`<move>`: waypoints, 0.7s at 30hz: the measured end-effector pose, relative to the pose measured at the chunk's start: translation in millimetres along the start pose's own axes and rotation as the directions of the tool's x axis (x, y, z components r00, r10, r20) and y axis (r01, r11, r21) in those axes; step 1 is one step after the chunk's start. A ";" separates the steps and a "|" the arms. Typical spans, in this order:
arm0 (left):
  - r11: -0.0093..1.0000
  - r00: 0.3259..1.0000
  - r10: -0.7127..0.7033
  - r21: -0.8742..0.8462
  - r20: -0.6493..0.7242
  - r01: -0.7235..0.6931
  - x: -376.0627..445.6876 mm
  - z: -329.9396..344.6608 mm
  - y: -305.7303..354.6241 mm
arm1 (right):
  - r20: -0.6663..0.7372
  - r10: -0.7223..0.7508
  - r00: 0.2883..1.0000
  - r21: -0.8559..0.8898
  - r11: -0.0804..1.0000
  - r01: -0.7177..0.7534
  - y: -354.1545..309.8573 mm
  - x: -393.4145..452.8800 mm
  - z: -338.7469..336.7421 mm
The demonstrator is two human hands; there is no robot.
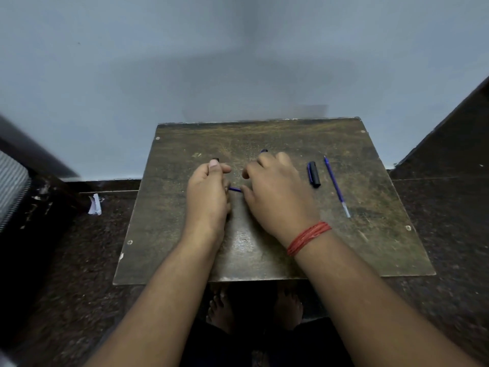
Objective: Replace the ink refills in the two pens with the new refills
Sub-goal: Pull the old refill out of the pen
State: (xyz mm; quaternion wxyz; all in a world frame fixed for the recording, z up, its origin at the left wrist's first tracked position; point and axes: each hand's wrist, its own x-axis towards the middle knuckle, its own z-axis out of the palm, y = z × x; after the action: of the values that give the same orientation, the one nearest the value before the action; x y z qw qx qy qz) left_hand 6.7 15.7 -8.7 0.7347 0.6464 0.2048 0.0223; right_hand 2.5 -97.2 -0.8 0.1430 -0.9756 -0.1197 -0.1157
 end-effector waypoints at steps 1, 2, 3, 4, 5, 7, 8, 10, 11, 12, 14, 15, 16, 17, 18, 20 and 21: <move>0.999 1.000 -0.008 -0.036 -0.012 0.007 -0.3 -0.4 0.8 | -0.008 0.007 1.000 -0.040 0.999 -0.007 -3.1 1.7 4.4; 0.996 1.000 -0.019 -0.083 -0.023 0.017 0.0 -1.9 1.9 | -0.012 0.015 1.000 -0.071 0.997 -0.016 -5.2 2.7 8.0; 0.991 0.999 -0.026 -0.132 -0.032 0.022 0.6 -3.6 3.5 | -0.013 0.020 1.000 -0.095 0.995 -0.021 -6.4 3.2 10.7; 0.985 0.999 -0.030 -0.173 -0.042 0.023 1.6 -5.4 5.0 | -0.012 0.022 1.000 -0.110 0.994 -0.023 -6.5 3.5 12.8; 0.980 0.998 -0.030 -0.197 -0.054 0.019 2.2 -7.1 7.0 | -0.016 0.018 1.000 -0.116 0.993 -0.020 -6.3 3.3 14.0; 0.975 0.996 -0.023 -0.221 -0.081 0.005 3.5 -9.9 10.2 | -0.032 0.000 1.000 -0.117 0.993 -0.004 -5.8 3.6 15.2; 0.972 0.996 -0.019 -0.233 -0.091 -0.003 3.6 -10.7 11.7 | -0.035 -0.006 0.999 -0.121 0.993 0.002 -6.0 4.0 15.5; 0.966 0.994 -0.011 -0.259 -0.105 -0.017 3.1 -10.8 13.4 | -0.021 -0.006 1.000 -0.134 0.991 0.003 -7.2 4.4 15.6; 0.963 0.994 -0.010 -0.267 -0.110 -0.020 2.6 -10.6 13.6 | -0.003 -0.002 1.000 -0.141 0.990 0.002 -8.1 4.4 15.0; 0.962 0.994 -0.010 -0.273 -0.113 -0.022 2.4 -10.4 13.6 | 0.015 0.006 1.000 -0.144 0.990 -0.004 -8.9 4.2 13.8; 0.958 0.994 -0.012 -0.285 -0.111 -0.020 2.0 -9.7 13.0 | 0.036 0.041 0.999 -0.125 0.992 -0.036 -9.8 4.8 9.0; 0.958 0.994 -0.014 -0.288 -0.105 -0.017 1.8 -9.2 12.8 | 0.037 0.064 0.997 -0.088 0.994 -0.061 -9.0 5.8 6.2; 0.958 0.995 -0.016 -0.285 -0.098 -0.013 1.2 -8.6 12.8 | 0.033 0.091 0.995 -0.016 0.996 -0.091 -7.1 7.4 3.4; 0.960 0.996 -0.015 -0.278 -0.088 -0.010 0.4 -7.6 12.9 | 0.028 0.131 0.991 0.094 0.987 -0.133 -4.5 9.2 -0.8; 0.965 0.997 -0.010 -0.263 -0.072 -0.009 -0.8 -6.5 13.1 | 0.038 0.186 0.982 0.218 0.957 -0.190 -0.9 11.2 -5.1; 0.980 1.000 0.015 -0.196 -0.018 -0.018 -4.1 -3.4 12.3 | 0.063 0.297 0.953 0.451 0.843 -0.292 9.4 15.8 -13.7; 0.989 0.999 0.034 -0.141 0.018 -0.031 -6.3 -1.9 11.3 | 0.077 0.344 0.936 0.532 0.780 -0.331 15.5 17.5 -17.1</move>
State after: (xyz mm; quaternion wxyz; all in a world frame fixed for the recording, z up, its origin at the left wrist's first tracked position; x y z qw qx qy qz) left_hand 2.9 17.5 3.7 0.7801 0.5964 0.1845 0.0421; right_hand 19.9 -113.4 15.9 0.4299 -0.9002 0.0309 -0.0617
